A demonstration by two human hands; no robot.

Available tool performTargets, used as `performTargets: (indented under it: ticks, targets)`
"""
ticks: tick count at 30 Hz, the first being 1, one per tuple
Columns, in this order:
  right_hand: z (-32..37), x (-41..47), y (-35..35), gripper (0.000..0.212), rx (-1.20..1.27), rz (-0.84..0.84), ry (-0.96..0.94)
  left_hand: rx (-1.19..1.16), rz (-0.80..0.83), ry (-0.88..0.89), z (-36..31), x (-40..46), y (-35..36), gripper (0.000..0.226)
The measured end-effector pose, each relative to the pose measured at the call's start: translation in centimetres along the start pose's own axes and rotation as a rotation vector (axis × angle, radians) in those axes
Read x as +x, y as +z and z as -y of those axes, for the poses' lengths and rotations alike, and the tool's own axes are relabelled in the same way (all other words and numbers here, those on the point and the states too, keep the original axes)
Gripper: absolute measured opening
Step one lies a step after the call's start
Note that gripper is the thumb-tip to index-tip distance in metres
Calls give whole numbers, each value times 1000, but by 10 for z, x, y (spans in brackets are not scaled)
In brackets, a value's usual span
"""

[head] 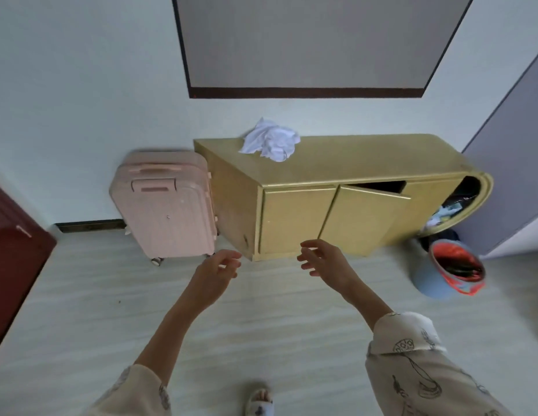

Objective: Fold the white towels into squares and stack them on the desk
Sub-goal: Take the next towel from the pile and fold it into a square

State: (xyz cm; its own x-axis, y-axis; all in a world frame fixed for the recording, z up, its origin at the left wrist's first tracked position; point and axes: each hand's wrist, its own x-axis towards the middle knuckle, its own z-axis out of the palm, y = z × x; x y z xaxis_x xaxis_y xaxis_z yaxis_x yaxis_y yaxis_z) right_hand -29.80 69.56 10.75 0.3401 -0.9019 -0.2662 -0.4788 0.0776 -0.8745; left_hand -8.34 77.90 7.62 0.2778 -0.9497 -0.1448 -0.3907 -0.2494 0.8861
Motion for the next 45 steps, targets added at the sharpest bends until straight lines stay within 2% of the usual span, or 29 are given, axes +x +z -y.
performTargets:
  ticks: [6, 9, 17, 22, 29, 34, 36, 41, 45]
  targets:
    - [6, 113, -83, 24, 32, -115, 6, 66, 67, 71, -64, 149, 31, 16]
    - [-4, 172, -114, 24, 50, -144, 46, 82, 111, 51, -75, 212, 56, 19]
    - [-4, 366, -193, 23, 7, -50, 20, 249, 165, -70, -71, 376, 113, 21]
    - [3, 470, -240, 21, -21, 0, 40, 258, 89, -151, -92, 466, 130, 15]
    - [-4, 573, -244, 20, -58, 120, 96, 334, 54, -231, -96, 565, 143, 24]
    - [-7, 648, -231, 18, -60, 132, 155, 521, 136, -164, -73, 651, 139, 51]
    - [-10, 678, -223, 19, -50, 129, 183, 567, 95, -111, -60, 695, 134, 54]
    - [-8, 737, -206, 21, -38, 176, 255, 614, -86, -279, -43, 780, 119, 49]
    - [-4, 773, -201, 21, -38, 182, 278, 713, -102, -315, -36, 822, 114, 50]
